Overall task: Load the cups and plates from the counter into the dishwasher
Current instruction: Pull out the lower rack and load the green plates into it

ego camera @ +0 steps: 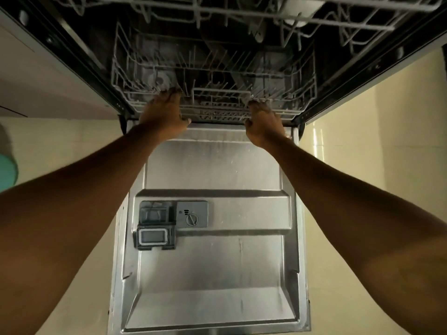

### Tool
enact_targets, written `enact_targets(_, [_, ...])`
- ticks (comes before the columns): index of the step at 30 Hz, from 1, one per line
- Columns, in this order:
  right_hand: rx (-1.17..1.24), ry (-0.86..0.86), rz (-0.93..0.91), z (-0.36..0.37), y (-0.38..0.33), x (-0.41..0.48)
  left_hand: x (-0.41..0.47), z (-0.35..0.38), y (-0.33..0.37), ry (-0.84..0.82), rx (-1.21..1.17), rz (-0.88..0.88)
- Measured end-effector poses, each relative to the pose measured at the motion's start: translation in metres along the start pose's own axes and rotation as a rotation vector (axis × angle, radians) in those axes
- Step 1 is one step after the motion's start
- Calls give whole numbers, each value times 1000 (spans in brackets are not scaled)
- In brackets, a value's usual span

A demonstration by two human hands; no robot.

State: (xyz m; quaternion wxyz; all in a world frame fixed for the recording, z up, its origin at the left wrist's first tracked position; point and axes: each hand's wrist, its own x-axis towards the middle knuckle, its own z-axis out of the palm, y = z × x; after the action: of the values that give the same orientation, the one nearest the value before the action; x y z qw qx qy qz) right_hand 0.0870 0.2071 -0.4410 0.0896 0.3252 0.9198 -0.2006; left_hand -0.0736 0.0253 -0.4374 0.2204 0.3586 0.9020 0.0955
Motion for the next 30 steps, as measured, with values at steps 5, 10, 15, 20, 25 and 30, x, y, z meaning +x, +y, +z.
enact_targets(5, [-103, 154, -35, 26, 5, 2, -3, 29, -9, 93, 110, 16])
enact_targets(10, [-20, 295, -8, 41, 5, -33, -40, 40, 1, 181, 140, -4])
enact_targets(15, [19, 312, 19, 53, 1, -93, -92, 55, 0, 216, 66, -9])
enact_targets(20, [88, 244, 73, 58, 3, -148, -145, 69, -3, 169, -7, 15])
enact_targets(25, [64, 167, 126, 68, 4, -186, -181, 79, -4, 110, -30, 1])
enact_targets(30, [68, 102, 177, 72, 4, -227, -221, 90, -6, 62, -13, 5])
